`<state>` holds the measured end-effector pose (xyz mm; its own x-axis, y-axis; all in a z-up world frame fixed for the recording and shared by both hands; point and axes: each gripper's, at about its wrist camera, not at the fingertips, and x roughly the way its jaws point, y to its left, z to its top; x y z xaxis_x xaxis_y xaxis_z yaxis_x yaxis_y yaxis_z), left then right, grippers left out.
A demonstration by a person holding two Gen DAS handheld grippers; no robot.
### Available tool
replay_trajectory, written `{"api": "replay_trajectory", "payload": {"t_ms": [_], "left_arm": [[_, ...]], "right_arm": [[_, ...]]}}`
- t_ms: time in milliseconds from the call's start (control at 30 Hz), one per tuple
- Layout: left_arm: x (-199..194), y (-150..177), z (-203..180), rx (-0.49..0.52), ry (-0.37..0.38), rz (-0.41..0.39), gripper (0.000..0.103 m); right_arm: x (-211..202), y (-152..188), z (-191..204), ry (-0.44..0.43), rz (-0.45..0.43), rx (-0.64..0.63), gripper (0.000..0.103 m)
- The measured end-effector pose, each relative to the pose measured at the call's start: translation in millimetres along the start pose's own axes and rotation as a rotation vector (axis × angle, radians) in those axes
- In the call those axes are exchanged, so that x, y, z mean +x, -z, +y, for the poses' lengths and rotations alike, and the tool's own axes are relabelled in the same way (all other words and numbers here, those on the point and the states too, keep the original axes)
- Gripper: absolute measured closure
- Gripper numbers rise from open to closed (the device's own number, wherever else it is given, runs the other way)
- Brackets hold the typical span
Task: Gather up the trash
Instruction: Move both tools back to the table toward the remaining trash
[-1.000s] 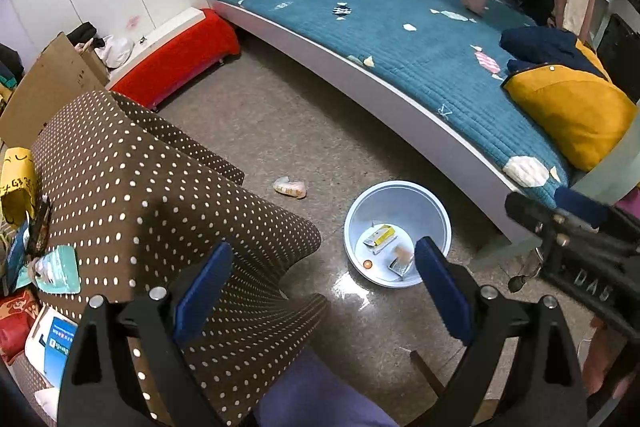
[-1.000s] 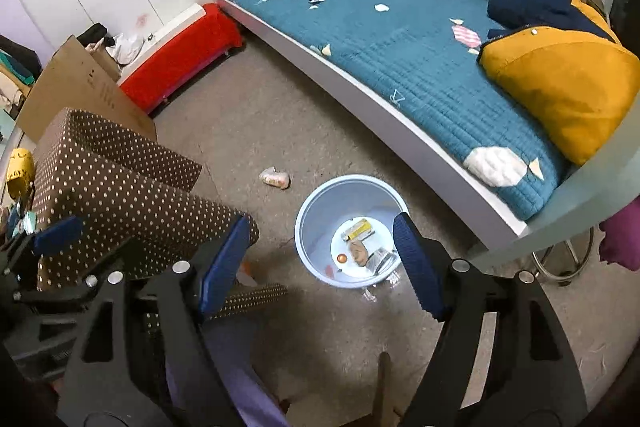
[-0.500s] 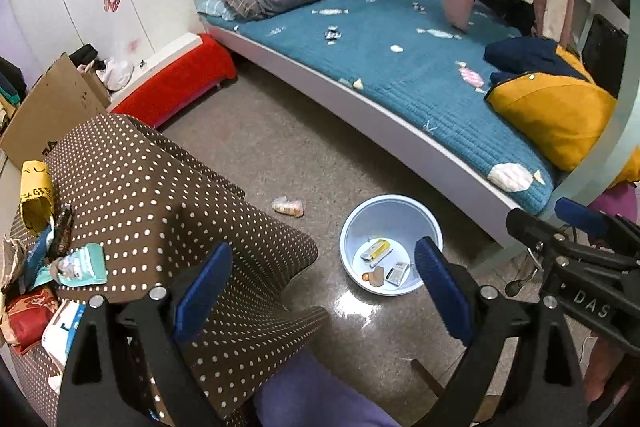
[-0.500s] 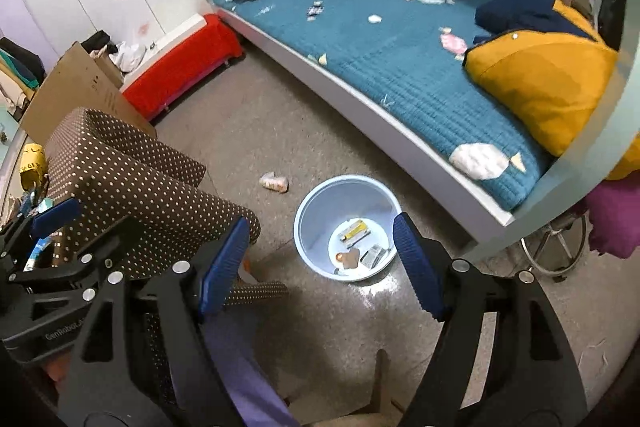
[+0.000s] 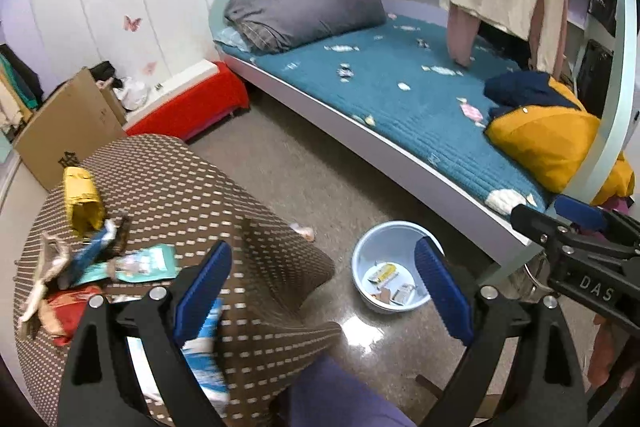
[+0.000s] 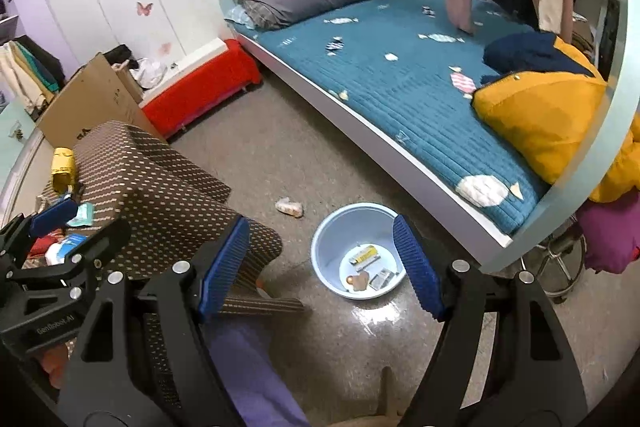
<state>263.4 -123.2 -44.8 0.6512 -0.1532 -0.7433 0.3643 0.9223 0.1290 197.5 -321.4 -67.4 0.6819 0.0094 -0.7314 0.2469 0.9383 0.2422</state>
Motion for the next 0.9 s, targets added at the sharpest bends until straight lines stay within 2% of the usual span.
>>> {"api": "replay_trajectory", "payload": {"t_ms": [267,433,533,767,900], "left_arm": [[-31.8,4.2,36.7,-0.049,-0.049,-0.06,0.012],[-50.8,9.7,73.5,-0.108,-0.075,-0.092,0.012],[-60.5,14.6,96.3,-0.139,-0.118,-0.103,0.012],[-77.8,29.0,160.5,-0.234,-0.187,-0.108,0.012],[-87.2,43.0,210.1,-0.314,-0.238,-0.098,0.012]], "right_arm": [[-12.7,-2.8,40.8,-0.067,-0.024,-0.062,0.026],[-16.8,-2.9,71.3,-0.105,-0.029,-0.118,0.022],[-16.5,-3.6,90.2,-0.137,-0.025,-0.144,0.02],[-12.2,-0.3,139.8,-0.197,-0.006,-0.21,0.019],[-7.5,2.5,167.4,-0.225,0.011,-0.253,0.019]]}}
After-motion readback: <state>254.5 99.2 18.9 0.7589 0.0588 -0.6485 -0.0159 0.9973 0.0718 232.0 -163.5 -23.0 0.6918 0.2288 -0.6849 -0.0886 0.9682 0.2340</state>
